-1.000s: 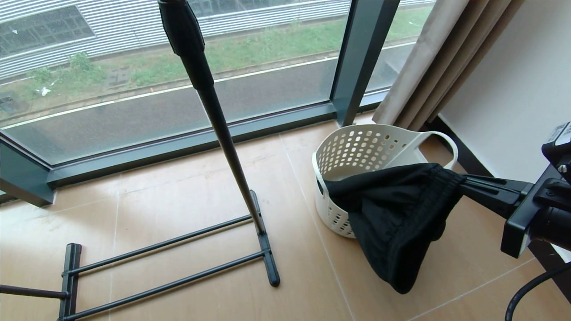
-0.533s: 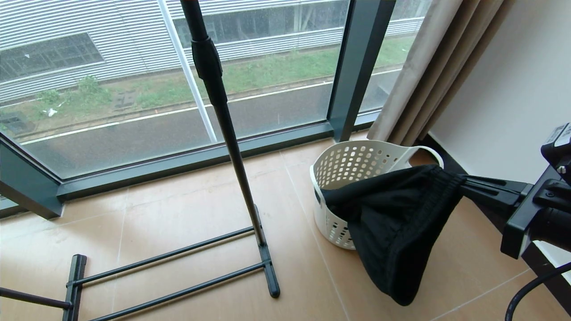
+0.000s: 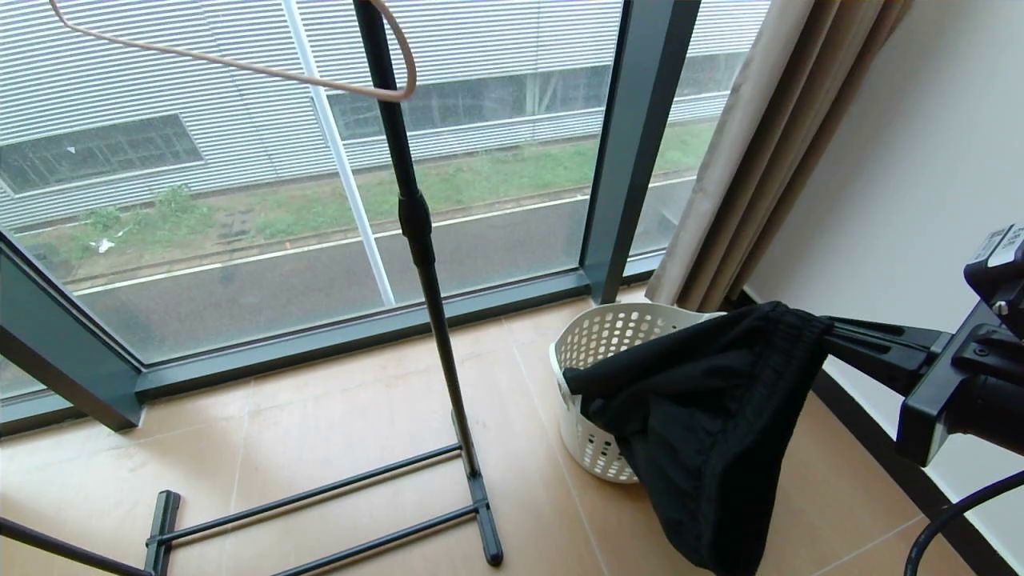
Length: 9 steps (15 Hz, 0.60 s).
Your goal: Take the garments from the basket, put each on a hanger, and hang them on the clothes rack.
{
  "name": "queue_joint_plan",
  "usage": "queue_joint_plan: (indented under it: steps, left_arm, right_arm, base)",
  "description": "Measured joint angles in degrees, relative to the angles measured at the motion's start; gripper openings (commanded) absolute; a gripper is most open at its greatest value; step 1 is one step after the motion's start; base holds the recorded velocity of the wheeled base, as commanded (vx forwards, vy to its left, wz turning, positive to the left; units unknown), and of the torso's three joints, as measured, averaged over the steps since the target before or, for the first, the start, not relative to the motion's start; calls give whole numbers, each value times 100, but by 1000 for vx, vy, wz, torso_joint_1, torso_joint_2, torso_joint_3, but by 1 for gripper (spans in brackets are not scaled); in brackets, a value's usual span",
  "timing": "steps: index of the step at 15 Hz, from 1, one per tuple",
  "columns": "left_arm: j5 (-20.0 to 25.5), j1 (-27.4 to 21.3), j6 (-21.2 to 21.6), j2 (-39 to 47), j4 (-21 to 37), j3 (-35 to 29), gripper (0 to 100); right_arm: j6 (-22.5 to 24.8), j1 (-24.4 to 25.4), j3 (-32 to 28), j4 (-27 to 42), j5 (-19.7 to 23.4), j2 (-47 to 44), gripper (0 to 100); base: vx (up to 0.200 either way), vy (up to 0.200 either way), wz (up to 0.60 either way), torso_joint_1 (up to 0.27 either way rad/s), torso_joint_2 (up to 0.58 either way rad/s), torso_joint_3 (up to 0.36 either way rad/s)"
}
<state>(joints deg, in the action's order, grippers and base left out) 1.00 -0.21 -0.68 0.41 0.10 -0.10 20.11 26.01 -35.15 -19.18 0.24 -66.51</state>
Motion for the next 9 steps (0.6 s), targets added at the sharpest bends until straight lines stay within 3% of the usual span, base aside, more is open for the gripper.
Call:
queue_joint_plan:
  steps: [9]
  left_arm:
    - [-5, 7, 2, -12, 0, 0, 100]
  right_arm:
    - [2, 2, 43, 5, 0, -11, 0]
  base:
    - [0, 0, 0, 144, -477, -132]
